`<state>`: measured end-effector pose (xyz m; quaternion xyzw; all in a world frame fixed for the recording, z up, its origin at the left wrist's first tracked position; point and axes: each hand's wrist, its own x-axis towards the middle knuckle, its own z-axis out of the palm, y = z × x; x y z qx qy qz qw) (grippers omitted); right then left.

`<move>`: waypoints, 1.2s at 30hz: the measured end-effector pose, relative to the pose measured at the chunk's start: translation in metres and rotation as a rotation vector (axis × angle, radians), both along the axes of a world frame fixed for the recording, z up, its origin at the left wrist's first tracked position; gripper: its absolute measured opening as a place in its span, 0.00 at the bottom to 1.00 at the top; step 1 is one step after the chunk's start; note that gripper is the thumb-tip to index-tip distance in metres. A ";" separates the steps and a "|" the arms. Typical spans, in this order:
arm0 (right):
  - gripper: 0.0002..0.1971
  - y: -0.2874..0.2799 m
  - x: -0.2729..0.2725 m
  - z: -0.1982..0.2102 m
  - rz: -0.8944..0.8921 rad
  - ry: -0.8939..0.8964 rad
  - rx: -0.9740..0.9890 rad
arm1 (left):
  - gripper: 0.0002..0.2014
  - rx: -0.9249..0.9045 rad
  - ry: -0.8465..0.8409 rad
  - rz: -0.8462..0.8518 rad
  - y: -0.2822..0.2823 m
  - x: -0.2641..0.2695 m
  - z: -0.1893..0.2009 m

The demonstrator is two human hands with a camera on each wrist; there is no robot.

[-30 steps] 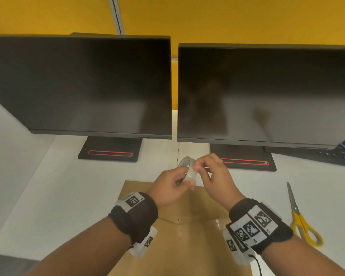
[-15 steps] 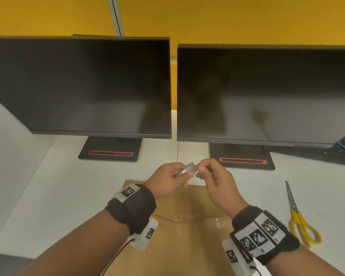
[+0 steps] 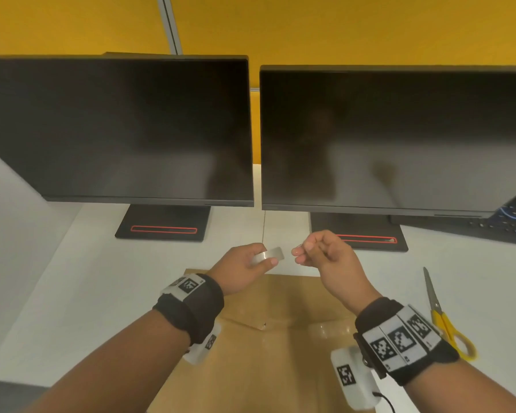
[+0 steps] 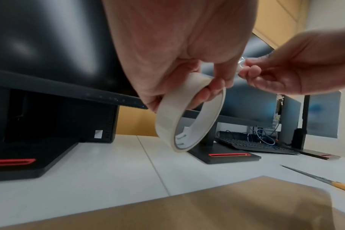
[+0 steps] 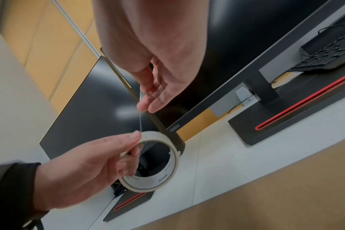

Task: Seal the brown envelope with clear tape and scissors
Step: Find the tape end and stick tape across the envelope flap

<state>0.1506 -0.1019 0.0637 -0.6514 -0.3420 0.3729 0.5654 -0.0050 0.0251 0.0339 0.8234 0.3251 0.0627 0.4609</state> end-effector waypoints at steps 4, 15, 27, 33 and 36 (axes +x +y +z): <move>0.09 -0.003 -0.002 0.000 -0.025 -0.011 0.013 | 0.10 0.061 0.022 0.042 0.000 0.004 0.002; 0.08 -0.009 0.017 -0.003 -0.124 0.259 -0.051 | 0.10 -0.285 -0.063 -0.057 0.006 -0.006 0.004; 0.11 -0.016 0.017 -0.016 -0.204 0.027 -0.066 | 0.22 0.221 0.277 -0.010 0.008 0.005 0.012; 0.06 -0.029 0.047 -0.021 -0.252 0.111 -0.175 | 0.26 -0.148 0.122 -0.098 0.009 -0.009 0.013; 0.06 -0.034 0.049 -0.022 -0.251 0.100 -0.191 | 0.18 -0.146 0.090 -0.107 0.007 -0.012 0.010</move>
